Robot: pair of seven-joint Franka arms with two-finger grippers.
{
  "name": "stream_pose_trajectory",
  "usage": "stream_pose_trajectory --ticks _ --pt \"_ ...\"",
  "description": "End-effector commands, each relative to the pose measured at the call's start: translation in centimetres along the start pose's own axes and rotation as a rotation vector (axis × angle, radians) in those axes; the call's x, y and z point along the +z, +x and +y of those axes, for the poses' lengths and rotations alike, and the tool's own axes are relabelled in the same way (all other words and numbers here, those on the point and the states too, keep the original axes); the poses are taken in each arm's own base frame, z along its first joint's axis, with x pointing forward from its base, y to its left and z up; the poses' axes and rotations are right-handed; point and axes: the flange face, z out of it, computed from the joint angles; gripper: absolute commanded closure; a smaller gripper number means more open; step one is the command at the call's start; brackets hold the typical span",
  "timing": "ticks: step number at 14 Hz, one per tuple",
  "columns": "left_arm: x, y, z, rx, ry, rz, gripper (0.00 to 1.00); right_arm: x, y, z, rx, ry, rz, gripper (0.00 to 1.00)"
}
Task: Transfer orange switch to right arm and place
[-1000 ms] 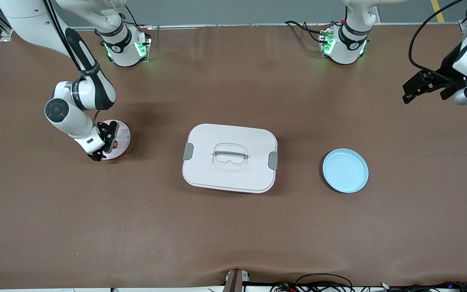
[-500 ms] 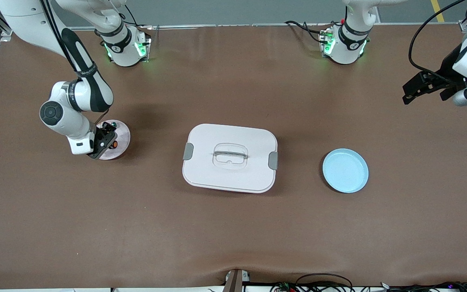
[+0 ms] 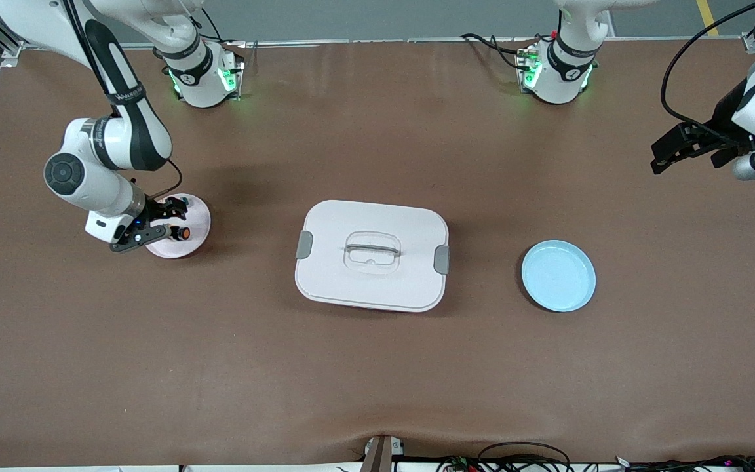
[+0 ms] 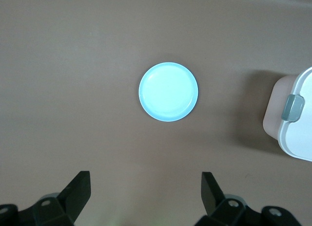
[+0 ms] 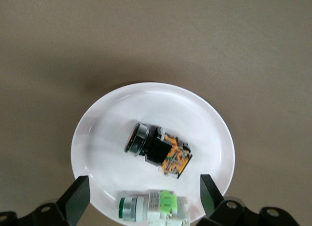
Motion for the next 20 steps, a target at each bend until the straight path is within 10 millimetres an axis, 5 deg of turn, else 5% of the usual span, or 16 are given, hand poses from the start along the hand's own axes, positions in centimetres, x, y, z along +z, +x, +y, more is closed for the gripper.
stream_pose_trajectory --ticks 1,5,9,11,20 --pt "-0.9 -1.1 -0.3 -0.005 0.0 -0.044 0.0 -2.9 -0.7 0.0 0.153 -0.01 0.02 0.0" --pt "-0.9 -1.2 -0.4 0.003 -0.002 -0.031 0.0 -7.1 -0.8 0.3 0.184 -0.005 0.025 0.0" --pt "-0.3 -3.2 -1.0 -0.003 0.004 -0.008 0.0 -17.4 3.1 2.5 0.204 0.025 -0.157 0.0" --pt "-0.4 -3.2 -1.1 -0.004 0.002 -0.005 0.0 -20.8 3.5 2.5 0.203 0.023 -0.157 0.0" --pt "-1.1 -2.0 -1.5 -0.012 -0.003 0.01 0.0 -29.7 0.8 2.4 0.217 0.027 -0.129 0.0"
